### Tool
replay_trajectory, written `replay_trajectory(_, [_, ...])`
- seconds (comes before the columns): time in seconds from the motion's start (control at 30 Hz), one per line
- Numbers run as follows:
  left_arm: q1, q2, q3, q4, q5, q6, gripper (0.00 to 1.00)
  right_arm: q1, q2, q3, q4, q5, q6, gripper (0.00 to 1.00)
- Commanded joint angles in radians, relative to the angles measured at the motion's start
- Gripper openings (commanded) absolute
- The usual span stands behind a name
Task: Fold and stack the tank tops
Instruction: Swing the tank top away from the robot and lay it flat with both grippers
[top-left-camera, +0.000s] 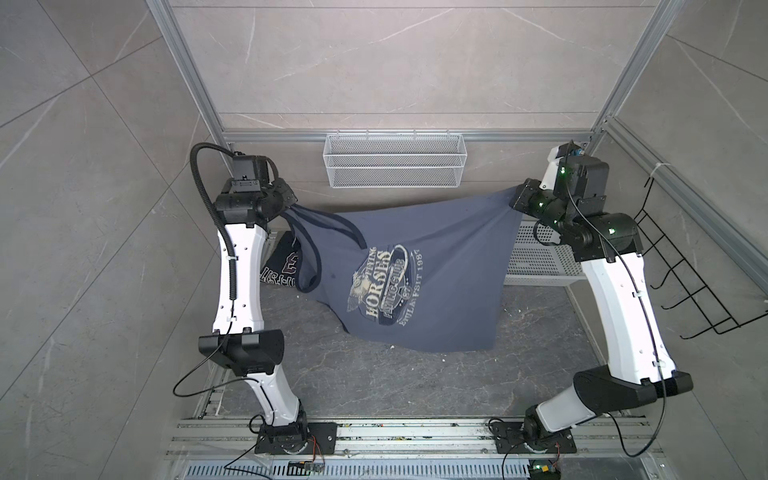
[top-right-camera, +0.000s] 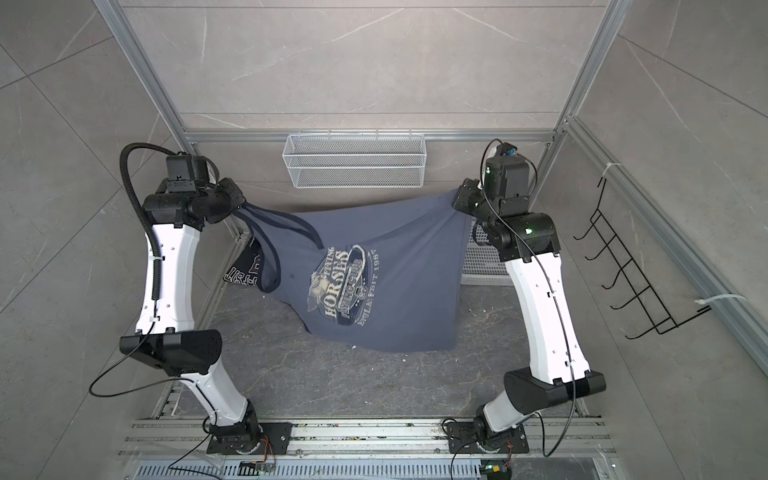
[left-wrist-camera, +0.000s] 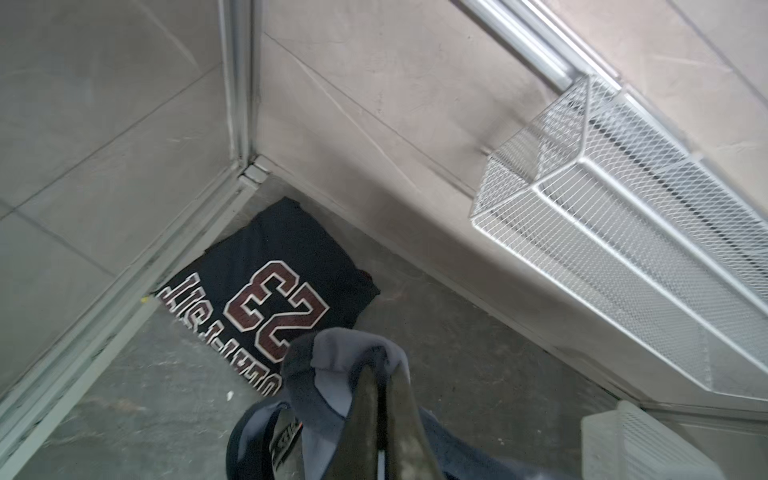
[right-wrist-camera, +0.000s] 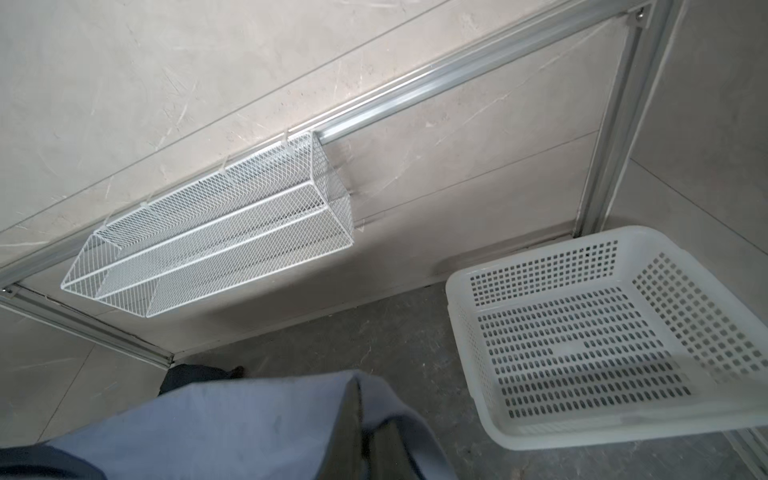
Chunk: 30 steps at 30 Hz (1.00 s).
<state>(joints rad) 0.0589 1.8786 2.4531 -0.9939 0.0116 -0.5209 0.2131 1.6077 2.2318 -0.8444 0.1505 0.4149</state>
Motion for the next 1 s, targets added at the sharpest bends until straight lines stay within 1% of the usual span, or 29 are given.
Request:
replay_trajectory(0.0, [0.057, 0.001, 0.195, 0.057, 0.181, 0.005, 0.0, -0.027, 0.02, 0.153, 0.049, -0.017, -0.027, 0.0])
replay_trajectory(0.07, [0.09, -0.014, 0.182, 0.122, 0.228, -0.011, 0.0, -0.032, 0.02, 0.186, 0.06, -0.029, -0.029, 0.0])
replay_trajectory(0.13, [0.113, -0.052, 0.136, 0.179, 0.269, -0.022, 0.0, -0.035, 0.003, 0.174, 0.075, -0.043, -0.033, 0.0])
replay_trajectory(0.2, [0.129, -0.094, 0.065, 0.217, 0.301, -0.015, 0.0, -0.034, -0.027, 0.126, 0.086, -0.056, -0.028, 0.0])
replay_trajectory(0.23, [0.133, -0.124, 0.007, 0.236, 0.314, -0.01, 0.0, -0.034, -0.052, 0.077, 0.098, -0.068, -0.023, 0.0])
replay_trajectory(0.3, [0.133, -0.19, -0.141, 0.285, 0.354, -0.005, 0.0, -0.034, -0.117, -0.061, 0.143, -0.096, -0.007, 0.0])
replay_trajectory(0.4, [0.132, -0.316, -0.449, 0.391, 0.419, -0.005, 0.0, -0.035, -0.234, -0.313, 0.21, -0.144, 0.025, 0.0])
replay_trajectory(0.57, [0.133, -0.532, -0.994, 0.492, 0.455, -0.002, 0.0, -0.034, -0.406, -0.77, 0.23, -0.236, 0.094, 0.0])
replay_trajectory(0.67, [0.132, -0.629, -1.27, 0.491, 0.403, -0.016, 0.01, -0.035, -0.484, -1.021, 0.194, -0.267, 0.118, 0.0])
replay_trajectory(0.7, [0.133, -0.654, -1.346, 0.484, 0.365, -0.024, 0.01, -0.035, -0.502, -1.089, 0.175, -0.256, 0.119, 0.0])
replay_trajectory(0.77, [0.133, -0.688, -1.469, 0.459, 0.303, -0.022, 0.02, -0.034, -0.529, -1.205, 0.118, -0.193, 0.124, 0.0])
replay_trajectory(0.83, [0.131, -0.702, -1.531, 0.404, 0.229, -0.048, 0.02, -0.034, -0.541, -1.295, 0.077, -0.159, 0.129, 0.0])
replay_trajectory(0.87, [0.133, -0.71, -1.552, 0.395, 0.211, -0.057, 0.02, -0.034, -0.546, -1.328, 0.068, -0.156, 0.137, 0.0])
replay_trajectory(0.97, [0.134, -0.763, -1.614, 0.382, 0.104, -0.112, 0.02, -0.035, -0.578, -1.41, 0.064, -0.156, 0.182, 0.0])
